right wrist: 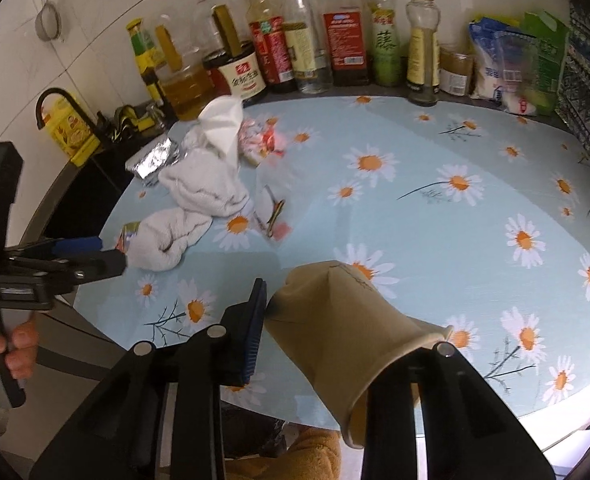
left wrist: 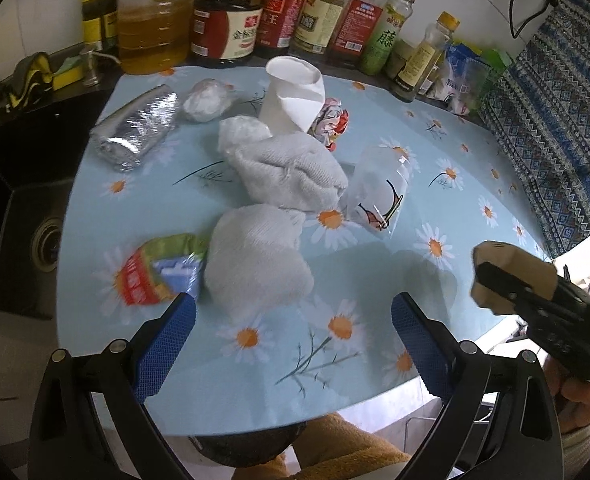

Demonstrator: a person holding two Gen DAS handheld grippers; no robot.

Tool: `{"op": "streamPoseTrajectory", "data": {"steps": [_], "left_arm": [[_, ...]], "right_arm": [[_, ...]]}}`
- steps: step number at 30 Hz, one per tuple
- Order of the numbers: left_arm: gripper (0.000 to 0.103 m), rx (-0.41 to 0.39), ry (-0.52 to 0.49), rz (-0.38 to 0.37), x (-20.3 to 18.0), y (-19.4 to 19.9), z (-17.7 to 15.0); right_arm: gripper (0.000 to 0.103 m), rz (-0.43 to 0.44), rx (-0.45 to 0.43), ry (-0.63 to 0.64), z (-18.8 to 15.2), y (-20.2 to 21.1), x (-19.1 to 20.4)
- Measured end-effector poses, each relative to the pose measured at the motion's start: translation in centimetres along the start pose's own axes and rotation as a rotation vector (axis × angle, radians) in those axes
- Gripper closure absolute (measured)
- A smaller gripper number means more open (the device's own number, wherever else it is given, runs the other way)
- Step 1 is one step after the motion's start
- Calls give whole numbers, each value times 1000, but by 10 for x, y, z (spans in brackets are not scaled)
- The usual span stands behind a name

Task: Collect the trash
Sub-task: 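Close the left gripper on the crumpled white towel and lift it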

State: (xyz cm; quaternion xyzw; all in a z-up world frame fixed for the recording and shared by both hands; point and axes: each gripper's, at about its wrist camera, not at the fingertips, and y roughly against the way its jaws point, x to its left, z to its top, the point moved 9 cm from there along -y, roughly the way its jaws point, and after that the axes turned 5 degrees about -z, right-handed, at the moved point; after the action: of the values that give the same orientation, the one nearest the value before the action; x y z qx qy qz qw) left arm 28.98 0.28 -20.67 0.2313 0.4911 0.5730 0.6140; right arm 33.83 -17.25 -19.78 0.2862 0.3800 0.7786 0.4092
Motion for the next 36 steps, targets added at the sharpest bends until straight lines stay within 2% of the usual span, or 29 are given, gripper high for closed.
{"op": "streamPoseTrajectory", "data": {"steps": [1,5,6,9,14,16,22,28,36], "left_arm": [[13,0,1,-5,0,-2,1],[18,17,26,-22,1,-19,10],[23,21,35,-25,3,-23,11],[30,37,72,-9,11,-35,15],[49,60,110,29,25,-49,16],[60,54,105,51,27,-50,18],[78,48,134,66,31,-50,22],[86,27,146,42,26,-42,17],[87,-16,125,13,16,-16,4]], "right_arm": [[73,0,-4,-4,2,2,-3],[73,0,-7,-14,10,1,-14],[73,2,-6,-15,11,0,-16],[73,25,-3,-16,16,-7,-21],[73,73,25,-4,20,-28,-21],[73,90,33,3,22,-34,-18],[73,128,45,36,30,-44,-11],[73,128,34,59,32,-37,-5],[73,106,0,68,23,-10,6]]}}
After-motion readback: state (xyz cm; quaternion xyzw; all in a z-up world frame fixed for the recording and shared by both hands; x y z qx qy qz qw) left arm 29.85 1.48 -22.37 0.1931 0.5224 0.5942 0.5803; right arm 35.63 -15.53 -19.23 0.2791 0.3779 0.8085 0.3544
